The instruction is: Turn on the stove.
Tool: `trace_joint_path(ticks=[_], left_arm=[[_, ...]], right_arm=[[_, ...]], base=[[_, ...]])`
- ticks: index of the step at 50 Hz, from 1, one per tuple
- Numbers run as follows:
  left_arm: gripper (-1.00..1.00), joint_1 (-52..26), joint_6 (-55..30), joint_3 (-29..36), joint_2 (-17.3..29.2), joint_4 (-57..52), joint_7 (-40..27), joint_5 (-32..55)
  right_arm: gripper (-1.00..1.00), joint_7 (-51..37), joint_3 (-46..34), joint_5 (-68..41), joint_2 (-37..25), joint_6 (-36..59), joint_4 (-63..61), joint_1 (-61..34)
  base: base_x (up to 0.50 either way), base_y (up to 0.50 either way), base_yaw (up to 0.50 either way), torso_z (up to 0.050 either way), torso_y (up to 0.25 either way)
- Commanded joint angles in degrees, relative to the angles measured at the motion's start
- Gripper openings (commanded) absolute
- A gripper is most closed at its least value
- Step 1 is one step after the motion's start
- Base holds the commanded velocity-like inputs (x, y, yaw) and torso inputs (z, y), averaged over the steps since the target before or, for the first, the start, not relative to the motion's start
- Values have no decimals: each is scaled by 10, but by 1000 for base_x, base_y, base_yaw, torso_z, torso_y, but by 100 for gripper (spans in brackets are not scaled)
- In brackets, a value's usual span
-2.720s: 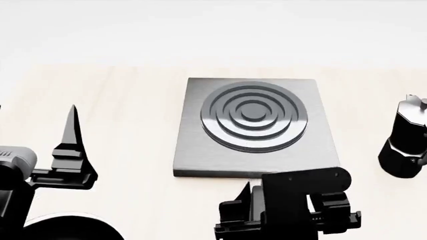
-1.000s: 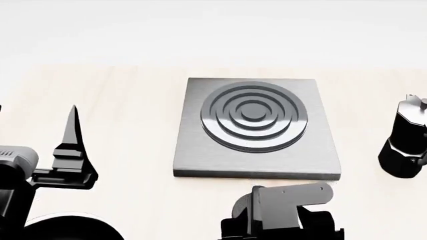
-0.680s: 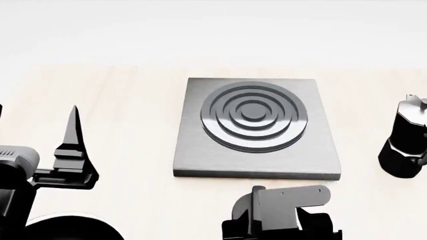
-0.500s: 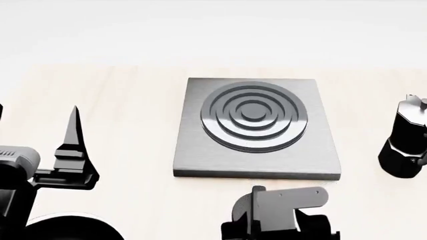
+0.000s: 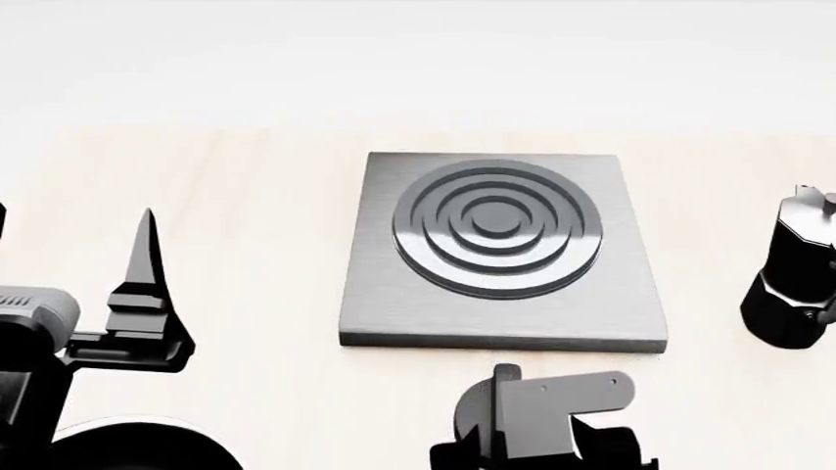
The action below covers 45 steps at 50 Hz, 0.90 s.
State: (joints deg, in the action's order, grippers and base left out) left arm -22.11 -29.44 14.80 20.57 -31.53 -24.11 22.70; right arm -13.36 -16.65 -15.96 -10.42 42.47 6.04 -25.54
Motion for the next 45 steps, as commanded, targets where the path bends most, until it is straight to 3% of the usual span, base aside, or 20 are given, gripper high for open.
trace_joint_path(ticks=[1,28,45], left_arm=[[100,-1,-1,1,1,-1,-2,1],[100,-2,3,1,5,0,-6,5],[100,-2,4,3,7,0,-8,7]], right_arm=[[100,3,-5,-2,1,-8,18,-4],[100,-54,21,0,0,19,30,-7],[100,-72,44,-23,-31,91,-71,12]], base=[[0,0,0,0,0],[0,0,0,0,0],[0,0,0,0,0]])
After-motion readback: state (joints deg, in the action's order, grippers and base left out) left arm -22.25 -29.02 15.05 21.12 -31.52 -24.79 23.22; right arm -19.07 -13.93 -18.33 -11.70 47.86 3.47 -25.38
